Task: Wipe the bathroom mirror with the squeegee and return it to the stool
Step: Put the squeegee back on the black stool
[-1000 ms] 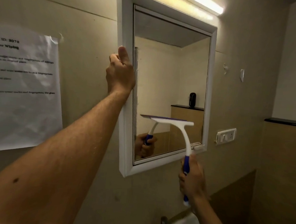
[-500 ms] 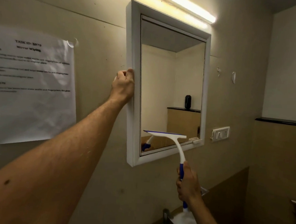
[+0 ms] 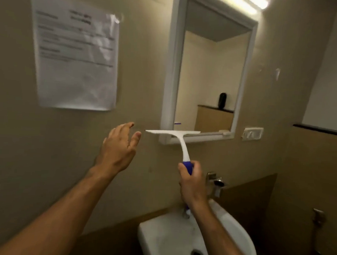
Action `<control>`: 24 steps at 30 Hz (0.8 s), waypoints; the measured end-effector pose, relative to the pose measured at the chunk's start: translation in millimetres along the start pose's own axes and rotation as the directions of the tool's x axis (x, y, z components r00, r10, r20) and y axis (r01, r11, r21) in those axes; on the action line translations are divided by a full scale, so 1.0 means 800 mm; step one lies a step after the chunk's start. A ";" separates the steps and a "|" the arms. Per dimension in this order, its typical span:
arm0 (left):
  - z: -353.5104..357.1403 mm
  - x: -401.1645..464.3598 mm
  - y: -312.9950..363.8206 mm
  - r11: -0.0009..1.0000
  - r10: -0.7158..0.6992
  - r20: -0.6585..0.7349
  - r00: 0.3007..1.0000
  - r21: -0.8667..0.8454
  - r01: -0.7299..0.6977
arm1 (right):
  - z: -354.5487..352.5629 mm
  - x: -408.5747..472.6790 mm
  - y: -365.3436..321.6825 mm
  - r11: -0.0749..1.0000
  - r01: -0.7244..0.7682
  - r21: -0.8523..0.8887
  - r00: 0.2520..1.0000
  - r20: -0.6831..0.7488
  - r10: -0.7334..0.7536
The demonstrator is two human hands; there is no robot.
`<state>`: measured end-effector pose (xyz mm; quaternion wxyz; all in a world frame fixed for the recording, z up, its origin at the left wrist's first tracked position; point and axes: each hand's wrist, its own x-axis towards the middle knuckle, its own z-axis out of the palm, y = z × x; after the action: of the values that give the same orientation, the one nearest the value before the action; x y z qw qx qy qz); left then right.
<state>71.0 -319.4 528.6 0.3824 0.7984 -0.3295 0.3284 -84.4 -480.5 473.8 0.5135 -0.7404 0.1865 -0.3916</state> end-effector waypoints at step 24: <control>-0.068 -0.547 -0.226 0.617 -0.770 0.338 0.541 0.610 0.497 | 0.249 -0.312 0.251 0.824 -0.343 -0.452 0.628 0.541 0.559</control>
<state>-51.7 -65.5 144.6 0.1666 0.9854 -0.0208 -0.0291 -61.6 -269.7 162.1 0.5062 -0.8269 0.2350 0.0692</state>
